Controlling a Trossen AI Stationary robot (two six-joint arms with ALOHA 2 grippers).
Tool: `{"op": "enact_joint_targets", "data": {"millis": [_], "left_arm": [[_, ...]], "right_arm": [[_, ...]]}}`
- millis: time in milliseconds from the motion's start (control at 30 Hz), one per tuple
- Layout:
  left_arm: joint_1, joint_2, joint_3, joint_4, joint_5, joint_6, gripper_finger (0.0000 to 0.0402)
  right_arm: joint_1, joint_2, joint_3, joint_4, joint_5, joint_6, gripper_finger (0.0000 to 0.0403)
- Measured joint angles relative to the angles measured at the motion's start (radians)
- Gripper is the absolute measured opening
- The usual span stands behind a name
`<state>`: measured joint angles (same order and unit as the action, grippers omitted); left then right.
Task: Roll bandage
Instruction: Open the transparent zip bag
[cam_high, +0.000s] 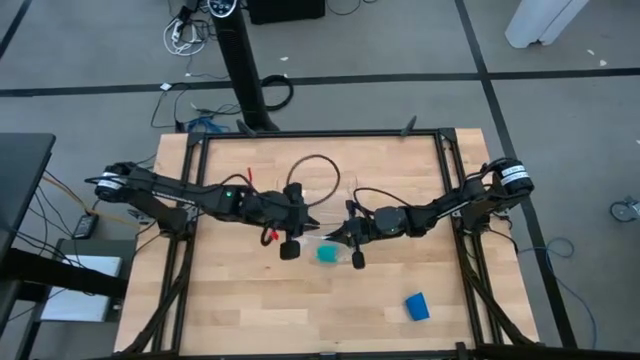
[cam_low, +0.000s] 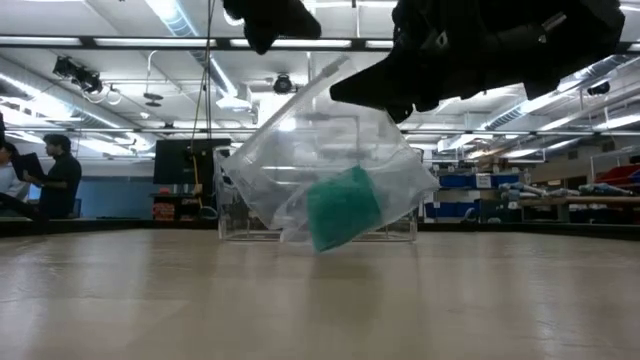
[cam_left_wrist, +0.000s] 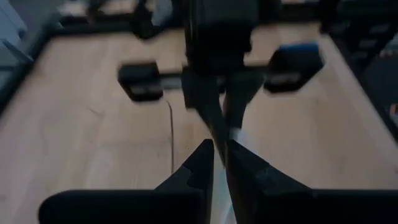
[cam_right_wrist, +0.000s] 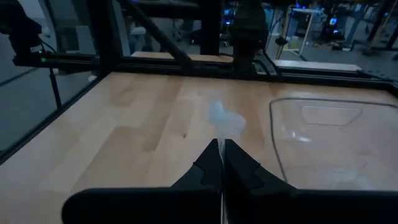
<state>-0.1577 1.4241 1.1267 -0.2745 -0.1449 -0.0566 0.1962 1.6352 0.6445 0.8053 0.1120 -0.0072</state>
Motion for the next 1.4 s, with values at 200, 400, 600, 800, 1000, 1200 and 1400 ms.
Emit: {"op": "enact_joint_targets", "data": {"millis": [200,400,600,800,1000,1200,1400], "left_arm": [[-0.006,0.046,-0.001,-0.001,-0.003,0.000,0.0060],[-0.008,0.076,0.000,0.001,-0.009,0.000,0.0104],[-0.008,0.089,0.000,0.030,-0.015,0.024,0.0122],[-0.008,0.089,0.000,0.047,-0.044,0.029,0.0121],[-0.008,0.098,0.000,0.049,-0.044,0.029,0.0120],[-0.008,0.145,-0.001,0.039,-0.045,0.050,0.0120],[-0.008,0.150,0.003,0.036,-0.045,0.053,0.0120]], "right_arm": [[0.000,0.000,0.000,-0.032,0.020,0.000,0.0000],[0.000,0.000,0.001,-0.036,0.076,-0.028,0.0000],[0.000,0.000,0.003,-0.035,0.078,-0.029,0.0000],[0.000,0.000,0.004,-0.014,0.128,-0.029,0.0000],[0.000,0.000,0.004,0.007,0.130,-0.029,0.0000],[0.000,0.000,0.005,0.027,0.130,-0.046,0.0000],[0.000,0.000,0.005,0.002,0.130,-0.038,0.0000]]}}
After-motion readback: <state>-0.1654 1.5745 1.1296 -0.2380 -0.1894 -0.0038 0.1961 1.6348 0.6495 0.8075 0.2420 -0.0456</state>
